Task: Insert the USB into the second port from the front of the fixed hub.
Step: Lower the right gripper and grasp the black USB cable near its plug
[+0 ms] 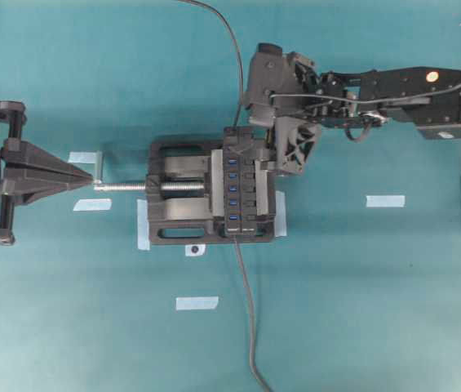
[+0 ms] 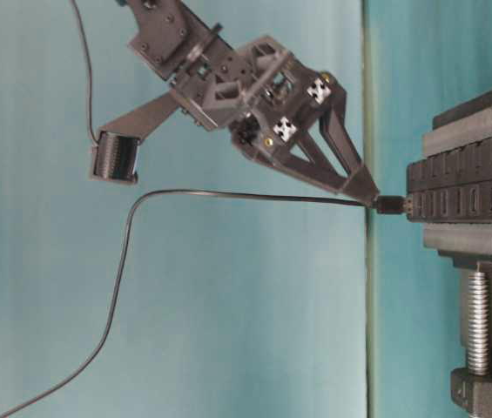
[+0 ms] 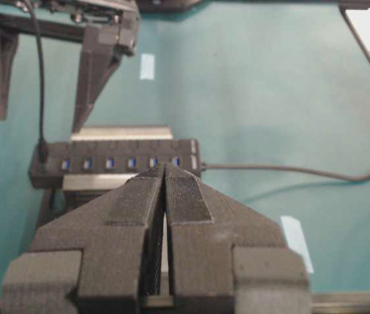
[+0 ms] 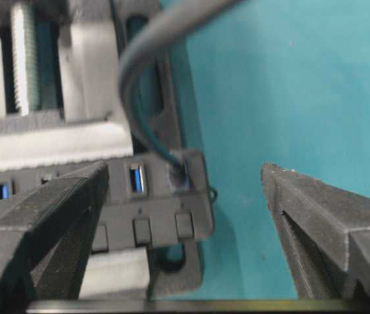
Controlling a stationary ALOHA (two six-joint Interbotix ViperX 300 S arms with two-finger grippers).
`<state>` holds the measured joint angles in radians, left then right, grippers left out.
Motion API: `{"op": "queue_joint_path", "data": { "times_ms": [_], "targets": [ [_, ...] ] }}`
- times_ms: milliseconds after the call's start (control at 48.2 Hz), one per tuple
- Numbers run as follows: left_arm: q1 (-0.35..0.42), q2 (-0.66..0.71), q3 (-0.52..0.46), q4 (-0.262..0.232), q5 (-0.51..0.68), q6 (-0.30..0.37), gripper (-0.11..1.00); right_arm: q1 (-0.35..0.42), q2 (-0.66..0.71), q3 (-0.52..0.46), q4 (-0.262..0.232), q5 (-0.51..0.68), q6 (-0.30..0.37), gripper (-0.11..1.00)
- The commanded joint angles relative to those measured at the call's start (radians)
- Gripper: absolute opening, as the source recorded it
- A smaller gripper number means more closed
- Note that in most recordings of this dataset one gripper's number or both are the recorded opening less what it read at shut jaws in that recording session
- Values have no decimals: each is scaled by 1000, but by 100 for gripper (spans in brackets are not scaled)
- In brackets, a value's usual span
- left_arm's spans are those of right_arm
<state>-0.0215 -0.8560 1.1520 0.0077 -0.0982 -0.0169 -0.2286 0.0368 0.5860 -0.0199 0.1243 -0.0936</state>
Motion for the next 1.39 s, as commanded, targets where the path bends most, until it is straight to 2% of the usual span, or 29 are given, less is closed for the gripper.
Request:
{"op": "queue_joint_path", "data": {
  "times_ms": [0, 270, 622, 1016, 1182, 1369],
  "targets": [
    [0, 3, -18, 3, -3, 0, 0, -3, -3, -25, 3, -21, 11, 95],
    [2, 3, -17, 3, -5, 0, 0, -20, 35, -46, 3, -54, 17, 95],
    [0, 3, -12, 3, -3, 0, 0, -23, 51, -51, 3, -40, 18, 94],
    [0, 3, -11, 3, -5, -2, 0, -15, 57, -52, 3, -26, 18, 88],
    [2, 3, -12, 3, -5, -2, 0, -2, 57, -55, 3, -28, 17, 72],
    [2, 3, -11, 3, -3, -2, 0, 15, 57, -55, 3, -28, 17, 41]
  ]
}}
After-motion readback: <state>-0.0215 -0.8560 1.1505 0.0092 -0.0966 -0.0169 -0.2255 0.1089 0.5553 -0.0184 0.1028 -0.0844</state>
